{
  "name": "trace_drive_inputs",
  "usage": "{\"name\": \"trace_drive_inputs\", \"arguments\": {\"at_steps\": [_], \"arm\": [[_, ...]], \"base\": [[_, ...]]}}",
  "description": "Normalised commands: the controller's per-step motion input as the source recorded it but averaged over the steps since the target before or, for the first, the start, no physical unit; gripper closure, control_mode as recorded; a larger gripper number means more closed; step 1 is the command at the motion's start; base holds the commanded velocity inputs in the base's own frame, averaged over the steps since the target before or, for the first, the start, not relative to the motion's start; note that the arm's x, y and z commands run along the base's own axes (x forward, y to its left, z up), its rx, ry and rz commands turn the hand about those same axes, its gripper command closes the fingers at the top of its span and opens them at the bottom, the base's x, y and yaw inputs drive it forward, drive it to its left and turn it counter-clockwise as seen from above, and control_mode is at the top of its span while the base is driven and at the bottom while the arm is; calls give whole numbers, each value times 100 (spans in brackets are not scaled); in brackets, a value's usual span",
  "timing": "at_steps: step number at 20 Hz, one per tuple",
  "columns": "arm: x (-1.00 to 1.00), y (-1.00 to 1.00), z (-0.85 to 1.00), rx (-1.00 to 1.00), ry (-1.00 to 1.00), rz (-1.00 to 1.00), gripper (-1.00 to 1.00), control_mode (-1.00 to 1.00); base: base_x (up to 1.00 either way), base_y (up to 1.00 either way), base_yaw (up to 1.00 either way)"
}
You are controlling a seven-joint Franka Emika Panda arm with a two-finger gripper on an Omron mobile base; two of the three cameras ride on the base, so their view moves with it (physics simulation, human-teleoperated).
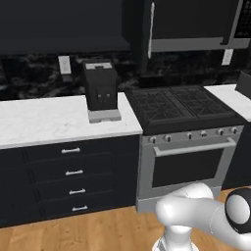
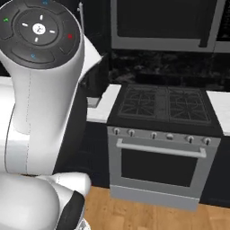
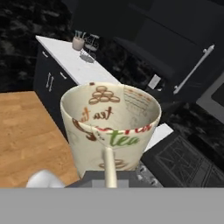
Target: Gather all objects into one cabinet and sort the glasses and bowls to opposite sides.
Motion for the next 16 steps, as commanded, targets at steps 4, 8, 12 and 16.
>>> {"name": "trace_drive_inputs", "arguments": {"at_steps": [4,8,12,16], "arm": [[0,0,0,0,0,0,100,100],[0,0,0,0,0,0,100,100],[0,0,0,0,0,0,100,100],[0,0,0,0,0,0,100,100]], "base": [[48,-100,0],[48,-100,0],[36,-100,0],[19,-100,0]]}}
